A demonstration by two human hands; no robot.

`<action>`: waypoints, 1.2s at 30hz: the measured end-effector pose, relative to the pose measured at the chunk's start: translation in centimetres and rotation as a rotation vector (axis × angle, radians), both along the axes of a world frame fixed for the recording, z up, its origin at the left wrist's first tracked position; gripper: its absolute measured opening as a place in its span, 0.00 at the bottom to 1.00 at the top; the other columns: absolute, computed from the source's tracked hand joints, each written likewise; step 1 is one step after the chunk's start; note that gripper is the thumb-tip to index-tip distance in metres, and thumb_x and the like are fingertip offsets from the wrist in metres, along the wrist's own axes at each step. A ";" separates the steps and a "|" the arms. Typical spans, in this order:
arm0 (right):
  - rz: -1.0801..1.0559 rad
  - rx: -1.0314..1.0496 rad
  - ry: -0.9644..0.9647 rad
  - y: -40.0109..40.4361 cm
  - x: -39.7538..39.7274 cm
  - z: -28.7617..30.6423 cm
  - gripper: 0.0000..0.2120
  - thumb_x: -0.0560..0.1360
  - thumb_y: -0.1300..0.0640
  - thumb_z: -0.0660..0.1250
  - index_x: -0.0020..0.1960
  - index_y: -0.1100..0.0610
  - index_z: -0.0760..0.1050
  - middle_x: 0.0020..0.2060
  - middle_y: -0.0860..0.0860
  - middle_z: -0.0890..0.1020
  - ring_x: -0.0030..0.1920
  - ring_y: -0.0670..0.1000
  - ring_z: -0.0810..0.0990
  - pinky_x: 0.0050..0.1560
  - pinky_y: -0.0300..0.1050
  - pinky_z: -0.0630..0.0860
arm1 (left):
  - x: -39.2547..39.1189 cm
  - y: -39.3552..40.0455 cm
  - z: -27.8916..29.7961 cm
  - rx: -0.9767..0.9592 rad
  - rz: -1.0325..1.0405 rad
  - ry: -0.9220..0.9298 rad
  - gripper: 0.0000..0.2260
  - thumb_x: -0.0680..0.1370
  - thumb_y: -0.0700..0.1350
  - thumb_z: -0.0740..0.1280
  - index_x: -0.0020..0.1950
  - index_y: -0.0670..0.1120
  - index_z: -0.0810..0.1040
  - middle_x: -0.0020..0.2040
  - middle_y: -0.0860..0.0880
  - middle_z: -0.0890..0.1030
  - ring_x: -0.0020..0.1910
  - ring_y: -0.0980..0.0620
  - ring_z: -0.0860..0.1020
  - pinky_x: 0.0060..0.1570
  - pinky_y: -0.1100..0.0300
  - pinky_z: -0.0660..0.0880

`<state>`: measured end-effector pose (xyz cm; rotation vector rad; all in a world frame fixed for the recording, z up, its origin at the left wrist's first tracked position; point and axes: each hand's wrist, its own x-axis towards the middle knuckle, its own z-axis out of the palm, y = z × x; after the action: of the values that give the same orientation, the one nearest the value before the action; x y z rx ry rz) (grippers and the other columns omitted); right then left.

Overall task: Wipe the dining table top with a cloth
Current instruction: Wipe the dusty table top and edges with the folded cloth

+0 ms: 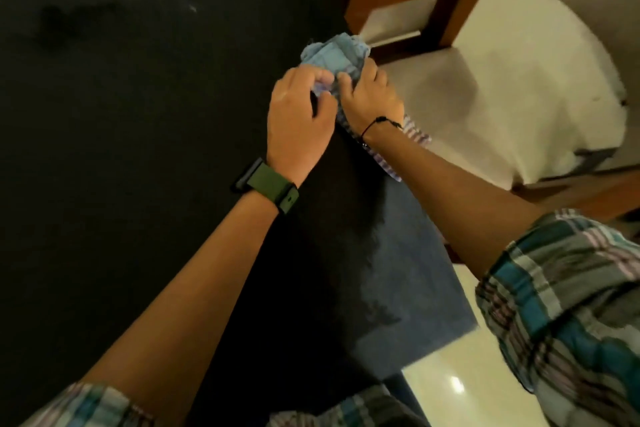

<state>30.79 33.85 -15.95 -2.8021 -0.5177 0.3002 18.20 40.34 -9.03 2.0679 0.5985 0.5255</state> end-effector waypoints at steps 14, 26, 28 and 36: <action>-0.123 -0.126 0.025 -14.9 -13.1 1.0 0.27 0.79 0.40 0.50 0.69 0.57 0.62 0.59 0.58 0.75 0.57 0.60 0.74 0.53 0.54 0.72 | -4.5 -5.3 1.2 0.016 -0.198 -0.002 0.11 0.73 0.41 0.59 0.52 0.42 0.75 0.52 0.45 0.78 0.53 0.49 0.75 0.49 0.67 0.67; -0.092 -0.109 0.088 -17.0 -14.5 1.9 0.27 0.79 0.43 0.50 0.72 0.57 0.57 0.62 0.59 0.73 0.59 0.61 0.73 0.55 0.56 0.72 | -6.3 -4.5 1.9 0.035 -0.098 0.039 0.10 0.74 0.40 0.60 0.54 0.43 0.75 0.53 0.46 0.78 0.53 0.51 0.74 0.47 0.74 0.65; -0.091 -0.067 0.071 -14.3 -12.1 1.7 0.25 0.79 0.44 0.50 0.72 0.57 0.58 0.62 0.60 0.73 0.59 0.61 0.74 0.55 0.56 0.71 | -5.9 -5.0 1.5 -0.009 -0.075 0.064 0.10 0.74 0.40 0.60 0.53 0.43 0.75 0.53 0.46 0.78 0.53 0.50 0.74 0.48 0.73 0.65; -0.073 0.010 0.066 -2.4 -2.5 0.7 0.25 0.80 0.43 0.49 0.71 0.57 0.58 0.62 0.60 0.72 0.58 0.61 0.74 0.54 0.57 0.72 | -4.4 -5.6 0.5 0.011 -0.074 0.062 0.14 0.72 0.45 0.56 0.52 0.43 0.75 0.51 0.45 0.79 0.51 0.48 0.75 0.51 0.67 0.66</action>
<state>28.32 31.42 -15.26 -2.7833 -0.4000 0.3714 13.83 34.71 -8.54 2.1146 0.5539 0.4243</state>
